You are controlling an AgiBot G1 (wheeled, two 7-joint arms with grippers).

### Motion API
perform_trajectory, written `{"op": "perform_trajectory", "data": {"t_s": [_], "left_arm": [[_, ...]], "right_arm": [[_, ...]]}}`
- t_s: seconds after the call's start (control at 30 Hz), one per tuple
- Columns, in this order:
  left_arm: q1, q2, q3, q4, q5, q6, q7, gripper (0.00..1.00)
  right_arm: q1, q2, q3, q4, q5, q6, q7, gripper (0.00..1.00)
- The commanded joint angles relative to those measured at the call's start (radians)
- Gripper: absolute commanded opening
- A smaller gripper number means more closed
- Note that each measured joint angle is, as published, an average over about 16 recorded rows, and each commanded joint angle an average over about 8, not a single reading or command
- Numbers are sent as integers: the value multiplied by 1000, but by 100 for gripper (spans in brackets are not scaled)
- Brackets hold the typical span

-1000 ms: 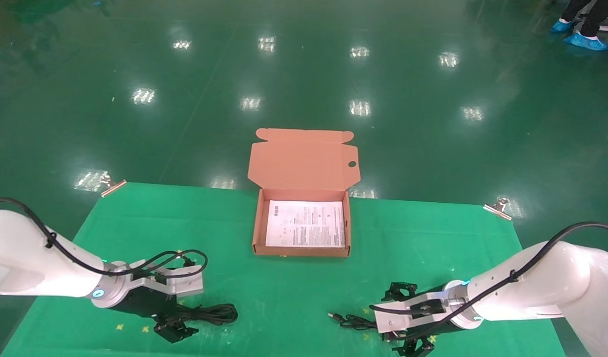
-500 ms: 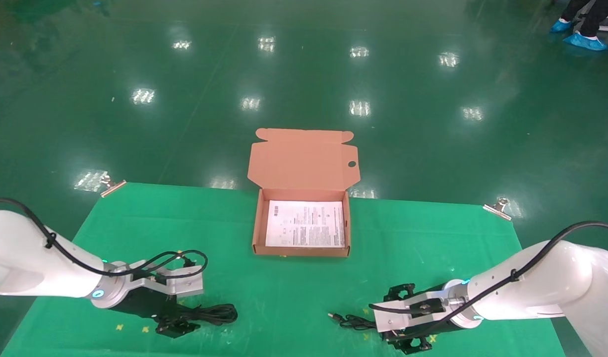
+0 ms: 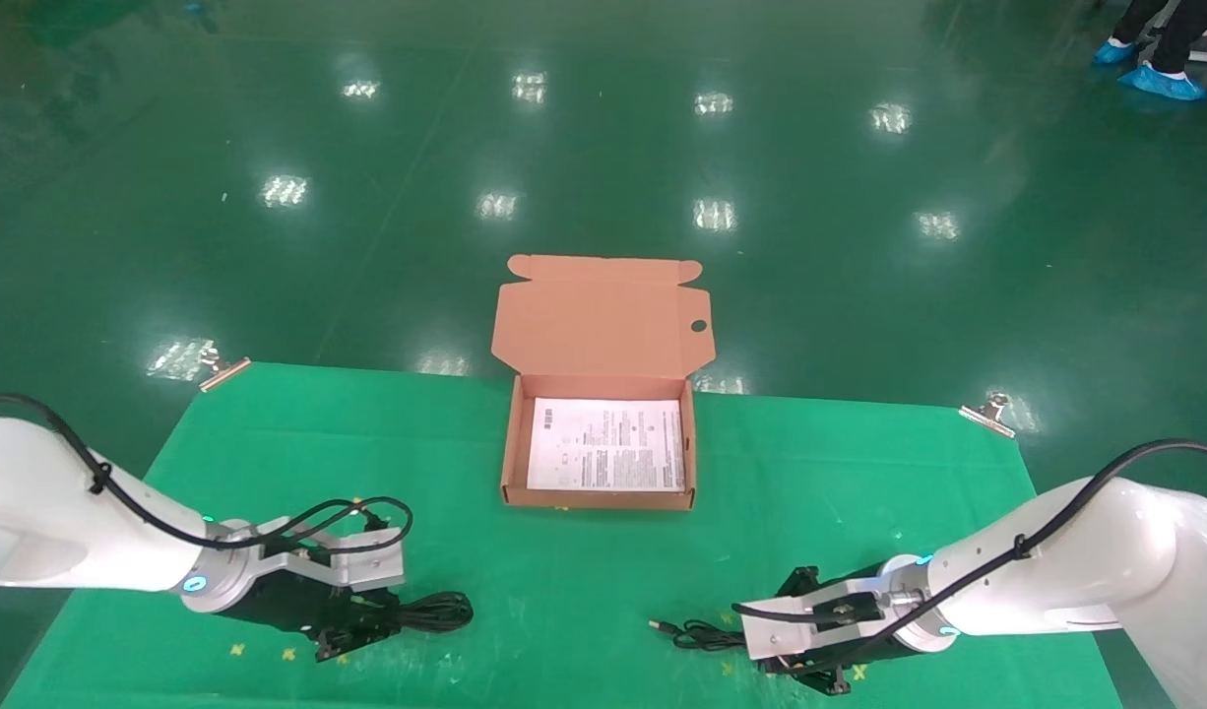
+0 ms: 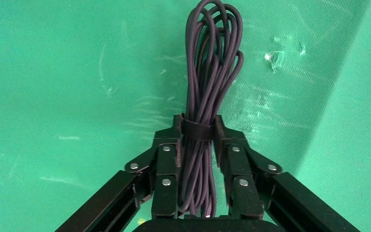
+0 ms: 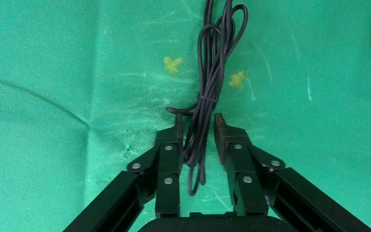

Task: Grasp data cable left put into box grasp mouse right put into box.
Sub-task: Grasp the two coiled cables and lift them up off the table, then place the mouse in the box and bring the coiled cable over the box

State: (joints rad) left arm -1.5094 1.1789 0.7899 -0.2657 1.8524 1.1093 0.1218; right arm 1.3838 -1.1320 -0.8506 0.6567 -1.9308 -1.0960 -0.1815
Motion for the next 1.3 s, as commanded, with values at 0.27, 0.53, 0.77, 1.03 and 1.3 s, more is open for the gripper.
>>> {"op": "perform_trajectory", "data": {"t_s": [0.27, 0.53, 0.77, 1.03, 1.3], "left_arm": [[0, 0, 0, -1, 0, 0, 0, 0], [-4, -4, -1, -5, 0, 0, 3, 0], [-53, -37, -8, -67, -2, 1, 21, 0], [-122, -59, -11, -247, 31, -62, -15, 0], [-158, -51, -19, -417, 72, -145, -98, 0]], "right_arm": [[0, 0, 0, 0, 0, 0, 0, 0], [15, 20, 20, 9, 20, 2, 15, 0], [81, 93, 79, 104, 61, 19, 76, 0], [193, 92, 139, 229, 86, 77, 130, 0], [306, -20, 183, 191, 148, 139, 62, 0]]}}
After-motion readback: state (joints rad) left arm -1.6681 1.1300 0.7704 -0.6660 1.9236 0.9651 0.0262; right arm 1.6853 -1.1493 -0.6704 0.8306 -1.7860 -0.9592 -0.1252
